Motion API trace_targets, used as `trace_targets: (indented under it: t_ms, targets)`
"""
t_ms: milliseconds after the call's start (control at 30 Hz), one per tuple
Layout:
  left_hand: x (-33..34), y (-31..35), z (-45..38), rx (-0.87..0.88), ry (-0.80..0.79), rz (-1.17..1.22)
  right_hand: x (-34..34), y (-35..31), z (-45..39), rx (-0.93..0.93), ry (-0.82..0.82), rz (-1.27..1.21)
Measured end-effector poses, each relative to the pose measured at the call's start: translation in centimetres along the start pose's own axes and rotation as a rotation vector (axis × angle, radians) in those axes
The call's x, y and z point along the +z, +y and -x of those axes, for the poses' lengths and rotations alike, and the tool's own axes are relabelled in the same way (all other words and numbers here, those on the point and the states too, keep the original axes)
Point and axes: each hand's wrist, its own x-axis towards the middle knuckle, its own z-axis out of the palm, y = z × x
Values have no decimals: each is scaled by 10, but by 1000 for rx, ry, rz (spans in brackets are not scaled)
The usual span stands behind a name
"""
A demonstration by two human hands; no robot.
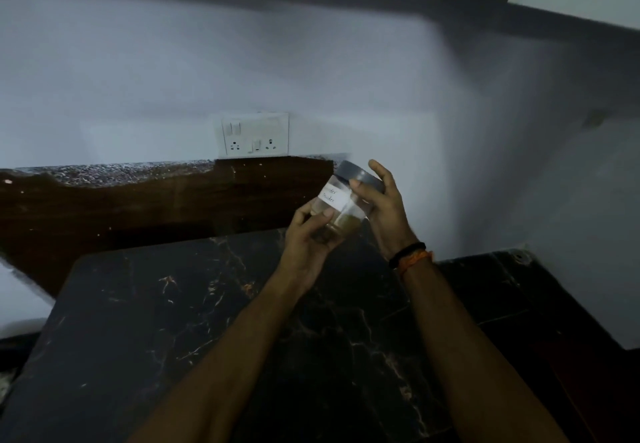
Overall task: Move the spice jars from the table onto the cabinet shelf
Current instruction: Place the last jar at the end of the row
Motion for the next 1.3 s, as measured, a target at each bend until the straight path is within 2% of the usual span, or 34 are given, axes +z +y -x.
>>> trace_targets:
  t_ms: [167,400,733,967,1200,1300]
  targets:
    - [15,15,-4,74,23,-54,10,-13,-8,-15,36,-108]
    - [31,51,-15,88,-116,-128,22,-61,-14,-34,-25,-302]
    - [76,111,-42,180,-289,-212,35,-139,-34,-163,-93,-191]
    - [109,147,-58,247,-326,-291,41,-185,-50,-250,-125,-153]
    - [143,187,-72,272,-367,-430,40,-216,-58,-317,-134,-223]
    - [168,212,-79,317,-372,-589,40,-228,-61,-352,-175,-223]
